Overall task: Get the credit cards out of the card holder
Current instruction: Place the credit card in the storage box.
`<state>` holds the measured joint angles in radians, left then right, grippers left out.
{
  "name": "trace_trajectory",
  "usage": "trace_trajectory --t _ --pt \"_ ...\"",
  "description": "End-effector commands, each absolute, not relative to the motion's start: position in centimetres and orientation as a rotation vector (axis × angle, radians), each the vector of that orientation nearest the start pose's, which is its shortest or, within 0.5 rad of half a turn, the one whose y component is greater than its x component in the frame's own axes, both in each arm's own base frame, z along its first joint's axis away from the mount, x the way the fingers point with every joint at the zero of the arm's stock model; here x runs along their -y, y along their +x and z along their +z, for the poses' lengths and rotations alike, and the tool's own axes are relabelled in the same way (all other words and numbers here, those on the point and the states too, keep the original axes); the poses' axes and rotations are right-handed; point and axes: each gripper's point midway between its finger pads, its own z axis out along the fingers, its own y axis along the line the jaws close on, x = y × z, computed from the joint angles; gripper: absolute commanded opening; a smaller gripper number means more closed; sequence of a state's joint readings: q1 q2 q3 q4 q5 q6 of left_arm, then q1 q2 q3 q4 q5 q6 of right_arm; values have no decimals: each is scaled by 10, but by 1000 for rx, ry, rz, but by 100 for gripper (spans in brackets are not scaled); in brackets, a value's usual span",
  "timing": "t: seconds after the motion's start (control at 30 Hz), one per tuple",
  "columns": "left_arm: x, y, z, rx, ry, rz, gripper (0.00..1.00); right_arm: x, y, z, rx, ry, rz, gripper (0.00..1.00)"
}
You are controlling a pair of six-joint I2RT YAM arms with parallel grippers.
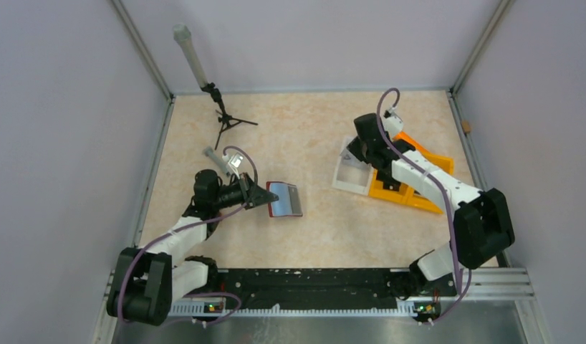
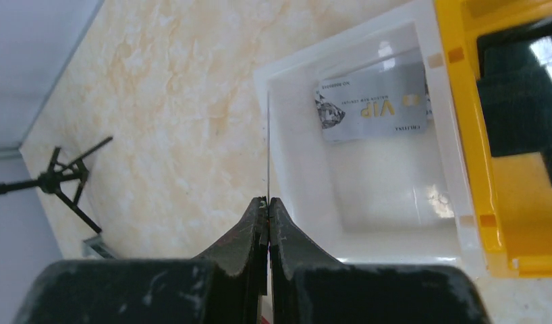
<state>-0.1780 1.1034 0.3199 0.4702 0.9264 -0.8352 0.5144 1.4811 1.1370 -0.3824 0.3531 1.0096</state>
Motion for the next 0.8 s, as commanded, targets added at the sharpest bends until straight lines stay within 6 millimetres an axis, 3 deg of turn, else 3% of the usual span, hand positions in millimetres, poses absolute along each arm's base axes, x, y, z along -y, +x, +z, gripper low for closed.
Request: trace_trajectory --t 0.0,0.33,0.53,0.77 --pt "204 220 156 -1994 116 -1537 0 -172 380 155 -1982 1186 459 0" --pt "203 220 161 -1963 123 -1529 0 -151 365 123 -1676 1557 473 0" --pt "202 216 163 -1956 130 -1529 0 -140 360 114 -1584 1630 430 0" --pt "202 215 162 -1955 129 -1526 0 -143 372 117 -1499 1644 444 0"
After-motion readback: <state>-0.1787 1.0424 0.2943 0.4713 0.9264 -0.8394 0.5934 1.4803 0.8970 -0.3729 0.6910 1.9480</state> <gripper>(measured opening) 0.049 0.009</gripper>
